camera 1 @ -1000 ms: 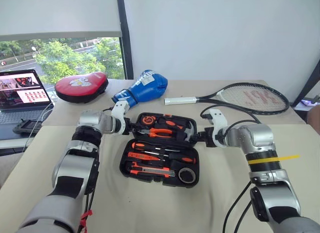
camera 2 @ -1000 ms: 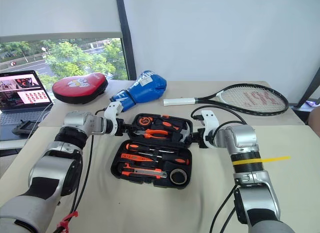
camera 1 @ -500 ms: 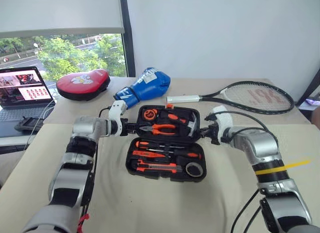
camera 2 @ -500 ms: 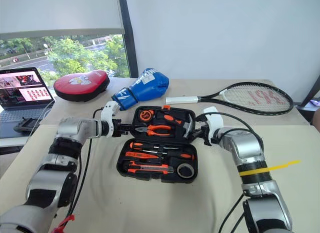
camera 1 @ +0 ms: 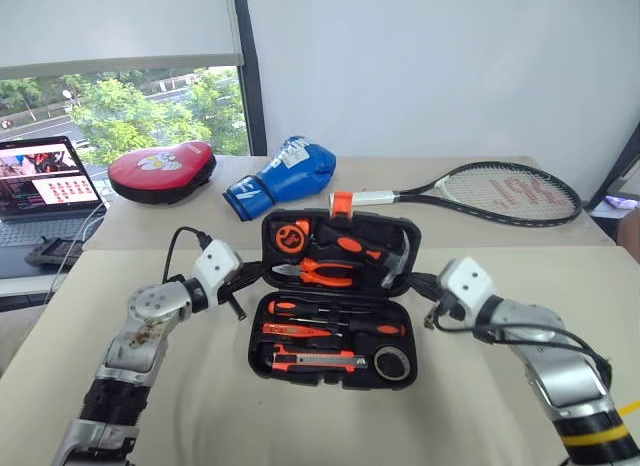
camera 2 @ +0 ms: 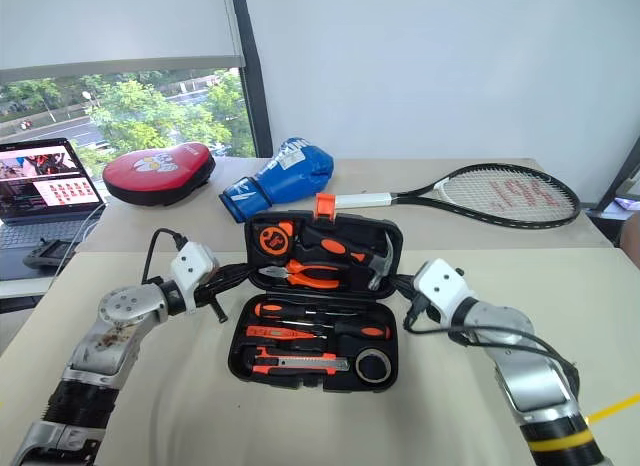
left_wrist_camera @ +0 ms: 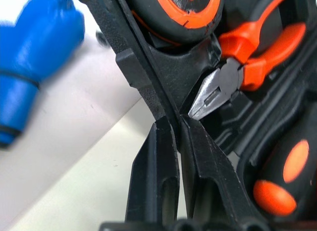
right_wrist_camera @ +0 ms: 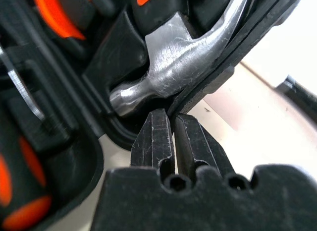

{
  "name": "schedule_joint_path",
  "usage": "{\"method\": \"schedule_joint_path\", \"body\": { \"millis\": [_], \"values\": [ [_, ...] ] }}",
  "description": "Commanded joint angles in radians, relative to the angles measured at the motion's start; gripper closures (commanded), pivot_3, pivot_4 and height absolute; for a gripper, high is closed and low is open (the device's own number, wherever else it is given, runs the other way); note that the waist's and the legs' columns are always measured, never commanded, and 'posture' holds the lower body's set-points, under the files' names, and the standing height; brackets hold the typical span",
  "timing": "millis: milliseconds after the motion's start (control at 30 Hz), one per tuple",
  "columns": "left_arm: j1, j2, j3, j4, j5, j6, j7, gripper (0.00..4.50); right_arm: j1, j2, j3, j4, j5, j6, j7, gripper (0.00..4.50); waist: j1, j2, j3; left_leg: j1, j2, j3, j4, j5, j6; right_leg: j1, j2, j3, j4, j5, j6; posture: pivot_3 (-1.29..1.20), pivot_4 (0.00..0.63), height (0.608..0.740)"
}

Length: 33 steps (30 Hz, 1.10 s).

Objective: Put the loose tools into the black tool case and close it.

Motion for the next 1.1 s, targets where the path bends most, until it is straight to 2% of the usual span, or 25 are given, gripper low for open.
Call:
{"method": "schedule_joint_path", "body": {
  "millis": [33,200,267,333,367,433,567,633,667,733,800,833,867,900,967,1033,1100],
  "values": [
    [0.023,0.044,-0.002,0.031,0.104,-0.244,0.037,4.48,0.097,-0.073,-0.052,-0.095,-0.132,-0.221,-0.024,4.50,0.006,0.000,0.000,0.000,0.000,0.000,0.000,0.000,0.000,0.000,0.000,0.000,0.000,0.000,-0.001,0.00,0.150,0.740],
    [0.050,0.066,0.021,0.097,0.124,-0.337,0.066,4.48,0.235,-0.109,-0.088,-0.165,-0.188,-0.293,-0.034,4.50,0.016,0.000,0.000,0.004,0.002,0.001,0.000,0.000,0.001,0.003,0.000,0.002,0.002,0.001,-0.001,0.00,0.150,0.740],
    [0.063,0.069,0.049,0.105,0.059,-0.290,0.037,4.48,0.284,-0.113,-0.116,-0.208,-0.181,-0.246,-0.024,4.50,0.016,0.000,0.000,0.005,0.003,0.002,0.000,0.000,0.001,0.004,0.001,0.002,0.002,0.002,-0.003,0.00,0.150,0.740],
    [0.086,0.079,0.077,0.100,-0.015,-0.236,-0.004,3.76,0.326,-0.129,-0.150,-0.252,-0.168,-0.197,-0.001,3.70,0.015,0.000,0.000,0.006,0.004,0.002,0.001,-0.001,0.002,0.006,0.001,0.002,0.002,0.002,-0.003,0.00,0.150,0.740],
    [0.101,0.088,0.090,0.094,-0.054,-0.195,-0.029,3.54,0.342,-0.131,-0.172,-0.274,-0.160,-0.175,0.006,3.48,0.014,0.000,0.000,0.007,0.005,0.002,0.001,-0.001,0.002,0.006,0.002,0.002,0.002,0.002,-0.003,0.00,0.150,0.740],
    [0.133,0.115,0.114,0.074,-0.119,-0.113,-0.077,2.71,0.395,-0.154,-0.208,-0.314,-0.151,-0.130,0.045,2.72,0.011,0.000,0.000,0.007,0.007,0.002,0.001,-0.001,0.003,0.007,0.003,0.002,0.002,0.002,-0.003,0.00,0.150,0.740],
    [0.163,0.158,0.160,0.079,-0.156,-0.045,-0.105,1.33,0.583,-0.207,-0.283,-0.417,-0.109,-0.048,0.175,1.44,0.027,0.000,0.000,0.017,0.010,0.001,0.001,-0.005,0.009,0.019,0.004,0.000,-0.001,0.001,-0.002,0.00,0.150,0.740],
    [0.158,0.158,0.176,0.073,-0.176,0.006,-0.101,1.33,0.629,-0.197,-0.322,-0.472,-0.062,0.000,0.200,1.44,0.033,0.000,0.000,0.016,0.010,0.000,0.002,-0.007,0.011,0.020,0.002,-0.001,-0.002,0.001,-0.002,0.00,0.150,0.740],
    [0.155,0.156,0.180,0.064,-0.188,0.031,-0.103,1.33,0.651,-0.186,-0.346,-0.529,0.017,0.071,0.218,1.44,0.034,0.000,0.000,0.017,0.009,0.000,0.002,-0.007,0.011,0.020,0.002,-0.001,-0.001,0.001,-0.002,0.00,0.150,0.740],
    [0.149,0.153,0.189,0.031,-0.247,0.119,-0.126,1.29,0.692,-0.172,-0.393,-0.663,0.232,0.234,0.250,1.98,0.033,0.000,0.000,0.017,0.010,0.000,0.003,-0.006,0.010,0.020,0.000,0.000,-0.001,0.001,-0.002,0.00,0.150,0.740],
    [0.150,0.154,0.185,-0.017,-0.302,0.197,-0.157,1.82,0.687,-0.188,-0.391,-0.752,0.408,0.346,0.262,2.68,0.032,-0.001,0.000,0.018,0.011,0.000,0.003,-0.007,0.011,0.021,0.000,0.001,-0.001,0.001,-0.002,0.00,0.150,0.740],
    [0.153,0.158,0.183,-0.040,-0.325,0.232,-0.173,1.94,0.670,-0.198,-0.381,-0.770,0.456,0.382,0.259,2.95,0.031,-0.002,0.001,0.019,0.012,-0.001,0.003,-0.007,0.010,0.022,0.000,0.001,-0.001,0.001,-0.002,0.00,0.150,0.740],
    [0.159,0.164,0.183,-0.068,-0.351,0.273,-0.188,2.32,0.641,-0.211,-0.348,-0.785,0.495,0.420,0.252,3.25,0.030,-0.003,0.001,0.019,0.012,-0.001,0.003,-0.007,0.010,0.022,-0.001,0.001,-0.002,0.001,-0.003,0.00,0.150,0.740],
    [0.166,0.172,0.183,-0.096,-0.376,0.318,-0.202,2.84,0.616,-0.227,-0.317,-0.794,0.516,0.450,0.250,3.75,0.027,-0.004,0.001,0.019,0.013,-0.002,0.003,-0.008,0.009,0.022,-0.001,0.001,-0.002,0.002,-0.003,0.00,0.150,0.740],
    [0.184,0.204,0.188,-0.153,-0.430,0.403,-0.247,3.46,0.535,-0.254,-0.220,-0.790,0.509,0.487,0.242,4.35,0.021,-0.005,0.002,0.019,0.013,-0.001,0.003,-0.008,0.008,0.021,-0.001,0.001,-0.001,0.002,-0.003,0.00,0.150,0.740],
    [0.191,0.251,0.207,-0.202,-0.505,0.515,-0.292,4.30,0.444,-0.271,-0.122,-0.768,0.487,0.516,0.236,4.50,0.019,-0.006,0.002,0.019,0.013,-0.001,0.003,-0.008,0.007,0.020,-0.001,0.001,-0.001,0.001,-0.004,0.00,0.150,0.740],
    [0.212,0.315,0.235,-0.253,-0.561,0.581,-0.359,4.42,0.354,-0.281,-0.022,-0.720,0.436,0.546,0.225,4.50,0.017,-0.007,0.003,0.019,0.013,-0.001,0.002,-0.006,0.007,0.019,0.001,0.001,-0.001,0.001,-0.006,0.00,0.150,0.740]
  ]
}}
